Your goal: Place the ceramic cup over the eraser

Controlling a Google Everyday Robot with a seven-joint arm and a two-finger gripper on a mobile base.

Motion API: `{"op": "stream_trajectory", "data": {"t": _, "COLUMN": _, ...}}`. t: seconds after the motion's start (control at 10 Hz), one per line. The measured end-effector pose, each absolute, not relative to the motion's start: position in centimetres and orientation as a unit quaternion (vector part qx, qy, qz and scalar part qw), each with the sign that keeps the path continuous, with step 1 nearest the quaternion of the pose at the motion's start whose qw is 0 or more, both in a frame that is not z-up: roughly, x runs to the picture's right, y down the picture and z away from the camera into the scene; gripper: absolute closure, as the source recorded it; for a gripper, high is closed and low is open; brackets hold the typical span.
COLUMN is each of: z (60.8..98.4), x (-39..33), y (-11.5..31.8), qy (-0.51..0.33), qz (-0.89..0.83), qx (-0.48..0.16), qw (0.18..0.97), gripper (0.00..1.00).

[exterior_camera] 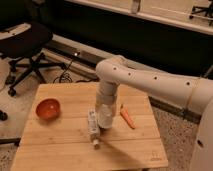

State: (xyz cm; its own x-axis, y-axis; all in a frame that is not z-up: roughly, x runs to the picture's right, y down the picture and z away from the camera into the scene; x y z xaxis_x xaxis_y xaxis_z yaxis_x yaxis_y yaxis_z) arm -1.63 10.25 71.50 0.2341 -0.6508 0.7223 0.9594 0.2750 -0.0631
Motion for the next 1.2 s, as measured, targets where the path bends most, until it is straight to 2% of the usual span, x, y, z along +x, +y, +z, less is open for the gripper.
{"op": "stream_trajectory", "data": {"t": 0.9, "z": 73.9, "x": -2.7, "y": 11.2, "qy": -0.303, "qz": -0.538, "qx": -0.264, "qw": 0.741, "gripper": 0.98}}
{"op": "stream_trajectory", "data": {"t": 1.0, "z": 74.0, "x": -2.8, "y": 11.4, "qy": -0.304, "qz": -0.538, "qx": -0.266, "qw": 0.74, "gripper": 0.93}}
{"op": "stream_trajectory", "data": {"t": 1.2, "z": 74.3, "x": -2.7, "y": 11.6, "qy": -0.301, "qz": -0.538, "qx": -0.27, "qw": 0.74, "gripper": 0.73}}
